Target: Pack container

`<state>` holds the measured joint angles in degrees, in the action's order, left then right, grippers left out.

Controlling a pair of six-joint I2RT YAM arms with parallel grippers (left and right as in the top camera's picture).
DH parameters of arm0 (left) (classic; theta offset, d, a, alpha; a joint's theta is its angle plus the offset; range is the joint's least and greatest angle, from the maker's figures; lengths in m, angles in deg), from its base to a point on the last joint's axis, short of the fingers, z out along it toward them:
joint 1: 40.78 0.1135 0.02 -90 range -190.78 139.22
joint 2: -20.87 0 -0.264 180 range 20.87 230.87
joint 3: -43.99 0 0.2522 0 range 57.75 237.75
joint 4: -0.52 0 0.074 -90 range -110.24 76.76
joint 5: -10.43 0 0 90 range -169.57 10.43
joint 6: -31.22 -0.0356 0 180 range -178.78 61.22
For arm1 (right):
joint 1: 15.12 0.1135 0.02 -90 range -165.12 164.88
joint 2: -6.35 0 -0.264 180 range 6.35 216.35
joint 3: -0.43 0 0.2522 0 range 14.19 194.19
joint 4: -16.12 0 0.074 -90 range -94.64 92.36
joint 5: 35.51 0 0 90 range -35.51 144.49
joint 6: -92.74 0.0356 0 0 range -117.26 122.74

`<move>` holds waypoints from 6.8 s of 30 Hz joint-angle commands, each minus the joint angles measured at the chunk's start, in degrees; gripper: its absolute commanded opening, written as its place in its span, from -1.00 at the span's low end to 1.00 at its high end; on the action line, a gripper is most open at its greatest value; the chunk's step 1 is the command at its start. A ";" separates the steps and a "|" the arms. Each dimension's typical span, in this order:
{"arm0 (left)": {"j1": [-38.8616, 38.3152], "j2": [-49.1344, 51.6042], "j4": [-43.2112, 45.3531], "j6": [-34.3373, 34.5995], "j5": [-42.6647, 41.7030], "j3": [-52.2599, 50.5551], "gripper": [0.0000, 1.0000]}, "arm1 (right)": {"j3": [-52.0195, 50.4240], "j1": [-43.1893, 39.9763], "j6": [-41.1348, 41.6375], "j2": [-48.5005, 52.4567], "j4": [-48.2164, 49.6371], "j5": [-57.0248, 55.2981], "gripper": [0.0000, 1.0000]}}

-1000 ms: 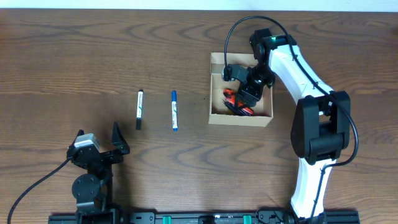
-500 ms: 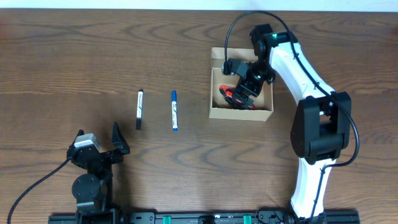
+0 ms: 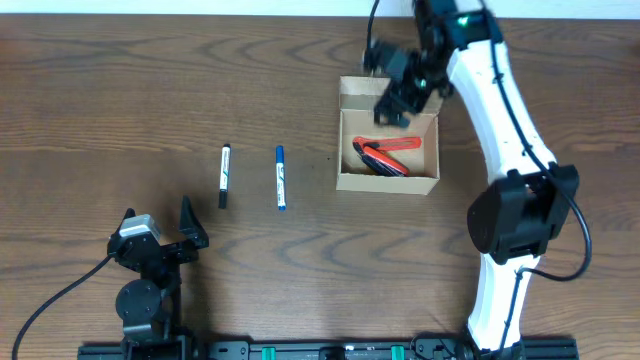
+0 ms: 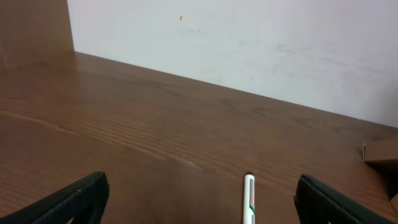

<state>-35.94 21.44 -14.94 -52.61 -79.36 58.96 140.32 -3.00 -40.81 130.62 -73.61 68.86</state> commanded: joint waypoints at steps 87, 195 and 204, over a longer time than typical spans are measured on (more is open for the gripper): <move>-11.15 89.07 -45.07 -12.74 -6.14 79.08 0.91 | 24.87 -34.56 50.60 -4.15 -14.73 -30.82 0.99; -10.45 107.91 -36.74 -1.88 -4.35 63.76 0.91 | 24.87 -34.56 50.60 -4.15 -14.75 -30.82 0.99; -10.45 107.91 -36.72 -0.79 -4.35 63.76 0.90 | 24.87 -34.56 50.60 -4.15 -14.73 -30.82 0.98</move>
<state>-46.46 128.57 -51.77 -54.07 -83.89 122.96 165.26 -37.49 8.87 128.04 -88.25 38.24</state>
